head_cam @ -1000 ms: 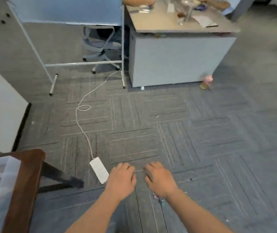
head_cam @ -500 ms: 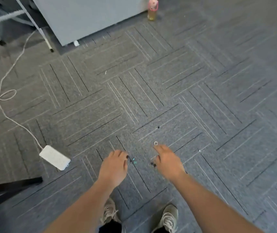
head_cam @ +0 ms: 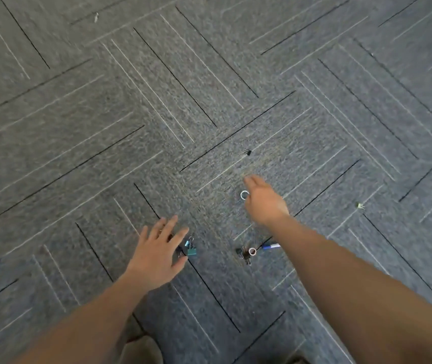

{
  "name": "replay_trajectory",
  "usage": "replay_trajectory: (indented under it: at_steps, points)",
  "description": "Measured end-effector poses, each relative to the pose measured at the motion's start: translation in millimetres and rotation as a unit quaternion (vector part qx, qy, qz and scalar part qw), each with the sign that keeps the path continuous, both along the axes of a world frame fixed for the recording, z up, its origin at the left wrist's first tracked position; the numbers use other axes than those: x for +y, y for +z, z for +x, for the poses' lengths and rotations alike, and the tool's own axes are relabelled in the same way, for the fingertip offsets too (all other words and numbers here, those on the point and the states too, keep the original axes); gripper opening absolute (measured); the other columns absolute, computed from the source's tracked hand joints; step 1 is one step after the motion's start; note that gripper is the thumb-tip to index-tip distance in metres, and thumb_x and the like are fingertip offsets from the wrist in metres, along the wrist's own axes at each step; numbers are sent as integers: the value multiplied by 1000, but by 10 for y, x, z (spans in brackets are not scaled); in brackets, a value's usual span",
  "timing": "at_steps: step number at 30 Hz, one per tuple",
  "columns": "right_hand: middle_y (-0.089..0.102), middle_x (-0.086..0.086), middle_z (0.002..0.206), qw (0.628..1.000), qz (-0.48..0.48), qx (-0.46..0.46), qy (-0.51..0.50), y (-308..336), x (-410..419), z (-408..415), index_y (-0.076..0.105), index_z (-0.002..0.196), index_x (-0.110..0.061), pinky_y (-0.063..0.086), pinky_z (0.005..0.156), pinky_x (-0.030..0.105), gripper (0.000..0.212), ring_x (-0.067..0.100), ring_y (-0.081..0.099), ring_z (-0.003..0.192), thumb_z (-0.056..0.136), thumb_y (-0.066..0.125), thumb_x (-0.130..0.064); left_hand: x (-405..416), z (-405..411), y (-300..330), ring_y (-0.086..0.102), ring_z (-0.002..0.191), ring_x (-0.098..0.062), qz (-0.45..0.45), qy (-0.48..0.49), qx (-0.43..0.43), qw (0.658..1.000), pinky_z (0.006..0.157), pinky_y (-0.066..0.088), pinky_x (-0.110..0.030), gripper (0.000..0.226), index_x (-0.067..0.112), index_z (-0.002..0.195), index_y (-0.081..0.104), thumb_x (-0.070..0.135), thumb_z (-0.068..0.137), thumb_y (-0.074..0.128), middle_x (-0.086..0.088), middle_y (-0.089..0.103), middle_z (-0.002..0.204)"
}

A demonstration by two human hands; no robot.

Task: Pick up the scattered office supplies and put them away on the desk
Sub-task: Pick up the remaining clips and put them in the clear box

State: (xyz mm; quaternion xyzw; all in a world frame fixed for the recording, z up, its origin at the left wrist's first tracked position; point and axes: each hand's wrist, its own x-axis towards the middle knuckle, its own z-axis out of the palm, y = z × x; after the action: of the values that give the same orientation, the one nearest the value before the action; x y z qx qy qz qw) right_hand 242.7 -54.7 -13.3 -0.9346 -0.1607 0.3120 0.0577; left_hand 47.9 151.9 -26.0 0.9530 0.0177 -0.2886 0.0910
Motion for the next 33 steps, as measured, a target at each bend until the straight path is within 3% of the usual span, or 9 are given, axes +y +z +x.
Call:
replay_trajectory:
  at_steps: [4,8,11,14,18,22,24,27,33]
  points:
    - [-11,-5,161,999,-4,-49,15,-795,169,453,3,153,-26,45,101,48,72,27,17,146,96,40,-2,145,73,-833,-19,143,-25,-3,-76,-36,996,115,-3,-53,71,42,146,-8,68,87,23,0,-24,155]
    - [-17,-1,160,994,-5,-109,23,-1171,332,846,0,154,-24,33,110,45,82,23,-3,148,91,42,7,187,53,-1287,-10,145,-27,9,-129,-116,985,110,3,-60,77,43,148,2,76,82,26,-1,-8,159]
    - [9,9,161,988,-17,-147,40,-1297,399,906,16,152,-13,35,110,46,78,31,14,146,86,50,11,147,22,-1367,6,145,-31,16,-128,-142,981,110,11,-61,67,41,147,16,69,88,29,-4,7,159]
    - [50,12,127,970,-21,-216,114,-1347,294,793,47,133,-6,50,93,42,58,30,50,116,80,68,3,95,-48,-1381,22,142,-32,1,-111,-150,982,110,19,-59,51,38,141,34,56,93,35,-6,27,154]
    - [55,5,103,950,-9,-257,175,-1310,166,759,57,114,-9,47,89,35,35,20,48,94,81,70,-7,93,-73,-1384,43,128,-30,-19,-117,-175,977,108,23,-49,44,33,133,44,52,93,36,-7,45,140]
    - [52,7,109,967,98,-216,88,-1115,180,563,57,114,-10,54,82,33,22,19,53,90,93,54,-15,99,36,-1402,39,128,-28,-38,-171,-189,966,105,30,-50,60,33,137,42,65,87,41,-8,41,142]
    - [47,7,109,972,126,-183,73,-1036,60,273,57,107,-11,58,70,31,19,16,56,79,98,43,-19,20,75,-1424,42,125,-28,-42,-205,-196,958,101,36,-50,49,30,132,48,58,93,38,-7,45,139]
    - [43,0,106,984,113,-97,93,-1035,-218,-268,55,105,-14,56,66,27,19,13,55,73,101,37,-22,-57,98,-1414,52,106,-28,-46,-167,-224,959,88,44,-44,38,20,114,55,41,98,28,-8,55,119]
    - [57,4,107,990,93,-17,108,-1045,-594,-989,50,108,-14,46,67,30,18,27,62,88,98,36,-12,-114,259,-1419,50,83,-29,-27,-118,-224,967,68,46,-38,22,9,106,56,16,85,57,-11,54,94]
